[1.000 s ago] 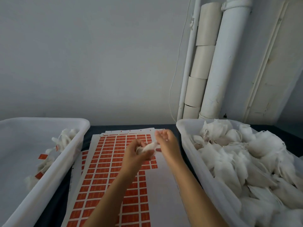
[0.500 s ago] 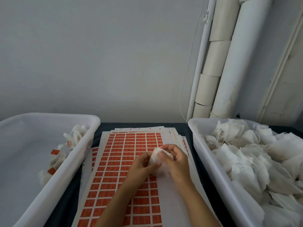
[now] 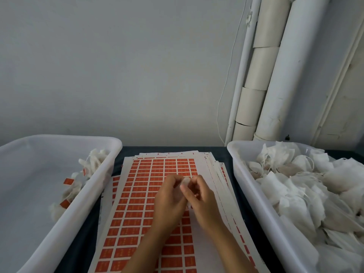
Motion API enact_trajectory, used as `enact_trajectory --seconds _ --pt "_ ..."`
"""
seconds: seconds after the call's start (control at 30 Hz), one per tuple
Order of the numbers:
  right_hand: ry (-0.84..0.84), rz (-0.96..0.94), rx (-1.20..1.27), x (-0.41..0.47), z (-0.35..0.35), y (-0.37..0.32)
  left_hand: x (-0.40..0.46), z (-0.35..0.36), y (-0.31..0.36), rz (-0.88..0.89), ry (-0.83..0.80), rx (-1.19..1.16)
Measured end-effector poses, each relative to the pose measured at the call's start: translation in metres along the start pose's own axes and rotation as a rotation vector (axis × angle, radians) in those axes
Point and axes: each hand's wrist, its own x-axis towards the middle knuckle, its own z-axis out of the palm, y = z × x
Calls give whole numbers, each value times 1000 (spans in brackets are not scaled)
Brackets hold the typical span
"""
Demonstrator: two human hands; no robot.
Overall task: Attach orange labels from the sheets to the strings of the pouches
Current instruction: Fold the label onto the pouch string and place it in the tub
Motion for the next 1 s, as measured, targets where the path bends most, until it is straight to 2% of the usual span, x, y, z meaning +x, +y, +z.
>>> enact_trajectory --seconds 0.07,0.17,0.27,0.37,0.43,0.53,0.67,0.87,1.0 --pt "65 9 -27 2 -1 2 -1 -2 1 57 -108 -20" --pt "97 -10 -104 4 -8 1 -1 -4 0 39 -134 -101" --pt "52 58 -97 3 -12 1 0 -2 3 -73 -19 -115" --pt "-63 110 -66 3 -15 1 3 -5 5 -106 73 -5" --pt "-97 111 24 3 -17 -2 5 -11 4 -174 -13 -71" --pt "-55 140 73 3 -19 -3 4 -16 1 -290 -155 -152" --pt "-19 91 -42 3 -22 3 5 -17 -1 -239 -154 31" --pt "-92 -53 -353 0 -26 6 5 -17 -3 -103 -103 164" --pt "-36 -103 -423 -1 -22 3 1 -16 -2 -86 -98 64"
